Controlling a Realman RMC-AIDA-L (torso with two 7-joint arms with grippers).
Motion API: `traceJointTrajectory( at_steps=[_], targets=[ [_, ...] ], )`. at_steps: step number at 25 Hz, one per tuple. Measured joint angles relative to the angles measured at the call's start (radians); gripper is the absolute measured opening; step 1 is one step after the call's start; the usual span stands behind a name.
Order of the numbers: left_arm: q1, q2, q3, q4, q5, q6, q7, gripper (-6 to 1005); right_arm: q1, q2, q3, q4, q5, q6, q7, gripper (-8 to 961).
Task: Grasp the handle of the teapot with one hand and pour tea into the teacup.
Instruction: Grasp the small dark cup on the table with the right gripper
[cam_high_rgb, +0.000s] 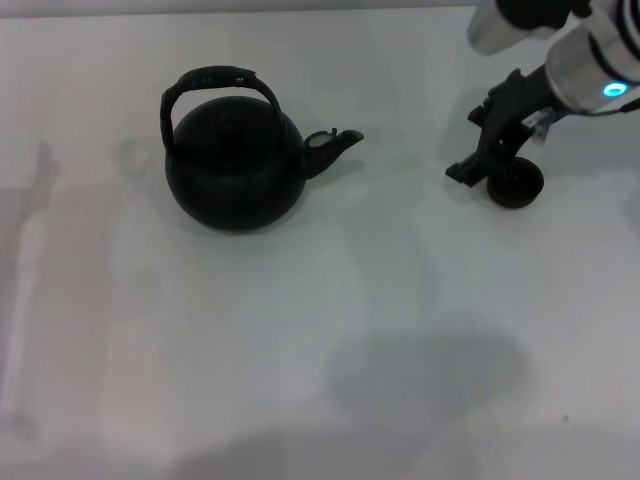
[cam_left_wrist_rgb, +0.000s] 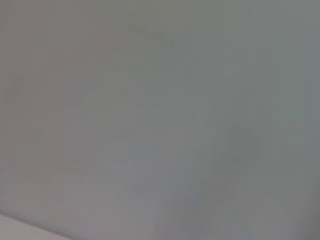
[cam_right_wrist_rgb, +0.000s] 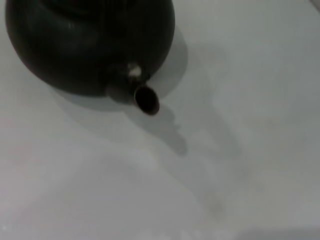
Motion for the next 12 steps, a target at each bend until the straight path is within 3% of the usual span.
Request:
traceJointTrajectory(
  at_steps=[6, 12],
  targets=[
    [0.0, 0.0, 0.0, 0.0, 0.0, -0.005, 0.0, 883, 0.032, 0.002, -0.08, 0.069, -0.023, -0.049, 0.056, 838],
    [0.0, 0.0, -0.002, 0.0, 0.0, -0.007, 0.0, 882, 0.049, 0.002, -0.092, 0.118, -0.046, -0.06, 0.085, 837]
  ],
)
